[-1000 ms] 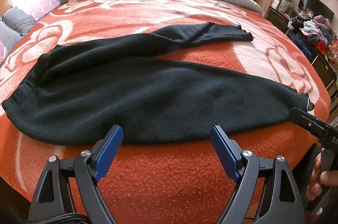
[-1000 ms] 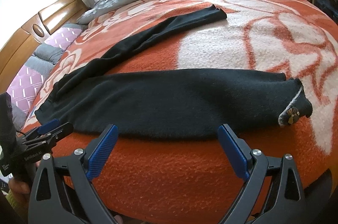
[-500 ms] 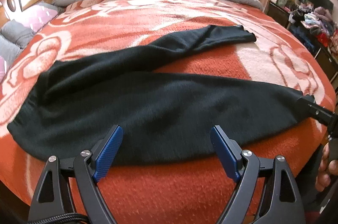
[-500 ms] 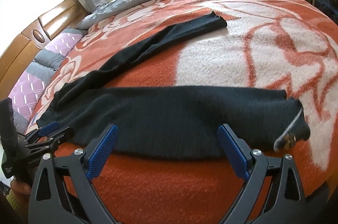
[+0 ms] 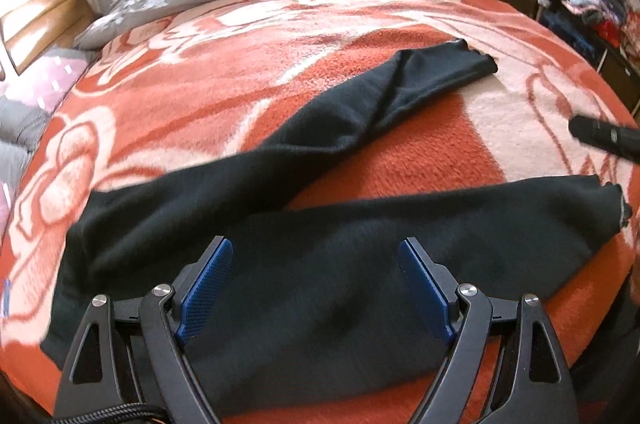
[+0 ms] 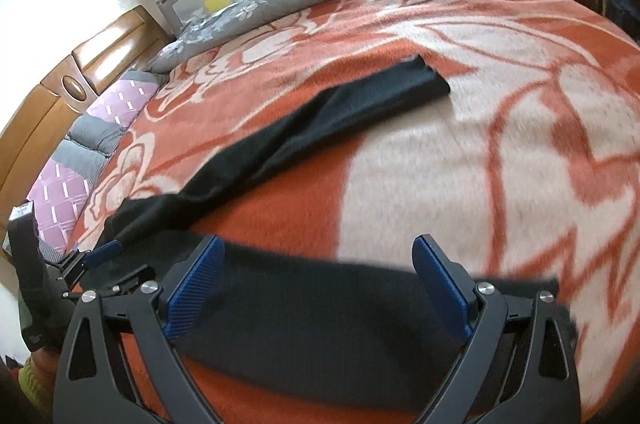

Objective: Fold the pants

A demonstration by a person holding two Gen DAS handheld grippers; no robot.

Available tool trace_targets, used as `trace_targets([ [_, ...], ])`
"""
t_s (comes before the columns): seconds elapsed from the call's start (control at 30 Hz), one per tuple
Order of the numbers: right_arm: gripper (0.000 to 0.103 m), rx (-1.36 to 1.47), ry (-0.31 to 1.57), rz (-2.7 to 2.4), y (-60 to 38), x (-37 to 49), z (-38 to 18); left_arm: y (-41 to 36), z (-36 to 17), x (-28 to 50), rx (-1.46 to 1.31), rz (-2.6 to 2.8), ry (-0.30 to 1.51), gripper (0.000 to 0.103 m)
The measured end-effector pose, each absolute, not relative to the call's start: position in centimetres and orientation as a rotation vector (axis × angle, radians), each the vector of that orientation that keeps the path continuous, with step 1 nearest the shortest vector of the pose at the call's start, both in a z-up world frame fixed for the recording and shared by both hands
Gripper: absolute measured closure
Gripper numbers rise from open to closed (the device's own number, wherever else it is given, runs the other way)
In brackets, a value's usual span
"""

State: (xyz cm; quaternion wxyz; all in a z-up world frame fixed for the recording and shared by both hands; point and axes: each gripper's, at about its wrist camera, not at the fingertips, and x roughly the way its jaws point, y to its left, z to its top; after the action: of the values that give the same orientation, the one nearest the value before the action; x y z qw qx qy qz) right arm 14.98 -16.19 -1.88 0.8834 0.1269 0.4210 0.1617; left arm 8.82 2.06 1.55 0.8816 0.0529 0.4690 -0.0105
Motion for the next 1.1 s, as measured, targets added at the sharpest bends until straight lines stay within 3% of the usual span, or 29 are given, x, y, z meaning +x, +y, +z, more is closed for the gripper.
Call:
trace_targets([
  [0.2, 0.017, 0.274, 0.872, 0.32, -17.4, 20.1, -1.1, 2.1, 0.7, 12.7, 0.178, -0.056, 1.009, 0.018],
  [0.67, 0.018, 0.272, 0.913, 0.273, -21.6, 33.2, -2.5, -0.3, -3.1, 19.6, 0.405, -0.121, 1.087, 0.021],
  [0.97, 0.031, 0.312, 1.009, 0.217, -23.0, 40.9, -7.1, 1.2, -4.4, 21.7, 0.344, -0.148, 1.154, 0.05],
  [1.03, 0.037, 0.322, 1.034, 0.235, -22.7, 42.2, -8.1, 1.8, -4.1, 22.1, 0.308, -0.17, 1.164, 0.061],
  [1.07, 0.042, 0.326, 1.037, 0.244, -22.7, 42.6, -8.2, 1.7, -4.0, 22.0, 0.3, -0.18, 1.164, 0.065],
  [1.1, 0.064, 0.333, 1.043, 0.26, -22.6, 43.0, -8.6, 1.8, -3.8, 22.0, 0.289, -0.197, 1.162, 0.076],
])
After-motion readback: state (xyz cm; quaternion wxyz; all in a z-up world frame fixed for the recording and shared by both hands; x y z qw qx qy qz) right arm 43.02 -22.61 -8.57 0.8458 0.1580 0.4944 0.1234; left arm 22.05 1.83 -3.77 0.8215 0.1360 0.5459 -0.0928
